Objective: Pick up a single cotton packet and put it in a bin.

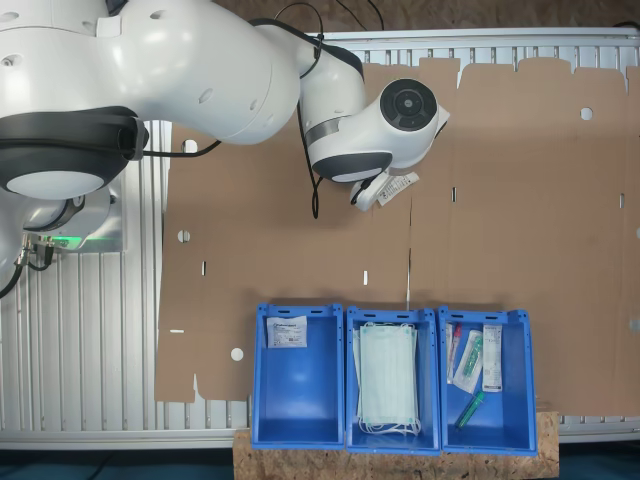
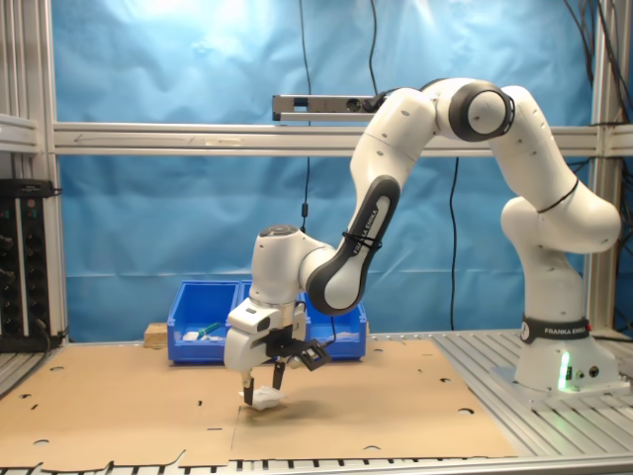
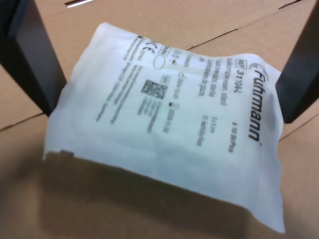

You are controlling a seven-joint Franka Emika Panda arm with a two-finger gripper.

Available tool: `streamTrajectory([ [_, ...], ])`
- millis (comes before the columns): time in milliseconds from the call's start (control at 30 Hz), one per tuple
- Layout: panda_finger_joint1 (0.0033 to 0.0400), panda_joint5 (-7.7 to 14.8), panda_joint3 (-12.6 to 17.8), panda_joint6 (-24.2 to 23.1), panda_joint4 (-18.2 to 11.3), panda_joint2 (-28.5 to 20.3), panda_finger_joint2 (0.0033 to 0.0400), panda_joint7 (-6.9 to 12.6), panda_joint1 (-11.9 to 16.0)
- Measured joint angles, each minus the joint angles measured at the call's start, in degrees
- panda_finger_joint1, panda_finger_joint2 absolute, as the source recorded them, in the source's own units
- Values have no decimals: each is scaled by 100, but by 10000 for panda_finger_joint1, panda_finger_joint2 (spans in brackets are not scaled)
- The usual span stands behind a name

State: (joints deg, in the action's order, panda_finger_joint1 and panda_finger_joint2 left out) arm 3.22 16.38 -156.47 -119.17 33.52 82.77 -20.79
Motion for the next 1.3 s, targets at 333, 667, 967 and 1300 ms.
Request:
streamTrajectory([
  [333,400,0,-3,-56,0,97,400,0,83],
  [667,400,0,-56,-74,0,176,400,0,89],
  [967,400,0,-58,-82,0,178,400,0,92],
  [1300,400,0,-60,-82,0,178,400,0,93],
])
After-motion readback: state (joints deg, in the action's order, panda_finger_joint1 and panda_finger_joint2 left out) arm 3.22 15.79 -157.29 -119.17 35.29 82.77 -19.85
